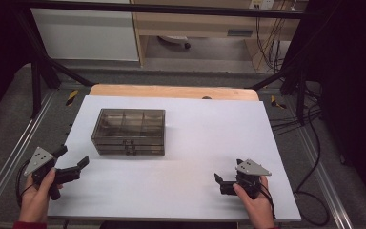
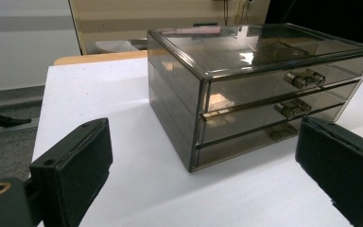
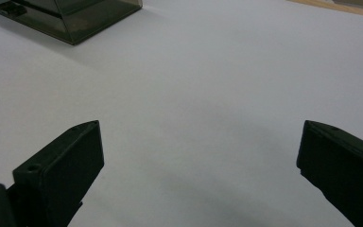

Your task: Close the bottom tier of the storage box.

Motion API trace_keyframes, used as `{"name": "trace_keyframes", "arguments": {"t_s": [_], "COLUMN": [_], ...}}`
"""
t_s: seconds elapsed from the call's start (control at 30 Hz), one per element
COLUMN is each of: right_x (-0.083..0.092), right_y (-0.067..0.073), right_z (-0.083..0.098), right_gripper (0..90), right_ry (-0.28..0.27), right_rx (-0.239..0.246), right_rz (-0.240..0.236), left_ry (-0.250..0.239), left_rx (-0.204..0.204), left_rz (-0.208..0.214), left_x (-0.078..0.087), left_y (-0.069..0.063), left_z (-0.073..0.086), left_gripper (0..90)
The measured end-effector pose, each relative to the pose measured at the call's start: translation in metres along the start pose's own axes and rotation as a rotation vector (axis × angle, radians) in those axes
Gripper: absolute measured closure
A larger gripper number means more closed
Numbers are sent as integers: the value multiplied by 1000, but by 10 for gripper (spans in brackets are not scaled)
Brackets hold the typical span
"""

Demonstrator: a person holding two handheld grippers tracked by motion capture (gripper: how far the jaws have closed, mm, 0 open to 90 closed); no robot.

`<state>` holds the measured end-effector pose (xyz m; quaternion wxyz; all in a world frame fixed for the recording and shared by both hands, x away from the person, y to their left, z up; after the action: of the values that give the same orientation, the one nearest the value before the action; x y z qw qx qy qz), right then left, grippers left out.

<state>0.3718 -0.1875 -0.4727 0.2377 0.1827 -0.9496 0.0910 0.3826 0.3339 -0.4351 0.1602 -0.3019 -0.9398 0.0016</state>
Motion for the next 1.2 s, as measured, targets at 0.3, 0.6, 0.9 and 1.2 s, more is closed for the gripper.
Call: {"name": "trace_keyframes", "arguments": {"t_s": [0.3, 0.6, 0.9, 1.2], "right_x": [0, 1, 1, 1], "right_y": [0, 0, 0, 0], "right_z": [0, 0, 0, 0], "right_gripper": [21, 21, 21, 21], "right_ry": [2, 1, 2, 3], "right_rx": [0, -3, -1, 0], "right_rz": [-2, -3, -2, -2], "left_ry": [10, 26, 39, 76], "left_rx": [-10, -21, -23, -25], "left_rz": [-1, 5, 21, 41], "left_x": [-2, -7, -11, -18], "left_y": [0, -4, -9, -15], "left_z": [5, 10, 12, 18], "left_gripper": [47, 47, 47, 47]}}
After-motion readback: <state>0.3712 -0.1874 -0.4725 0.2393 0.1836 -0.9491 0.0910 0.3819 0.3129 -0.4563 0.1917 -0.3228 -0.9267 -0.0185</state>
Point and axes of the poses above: each handheld gripper's, and its own axes: x roughly backward along the jaws, z roughly out of its underside, y roughly to its left, the point moved 6 cm from there along -x, roughly forward along the jaws, and after that the axes turned 9 degrees about z, right-handed, at the moved point
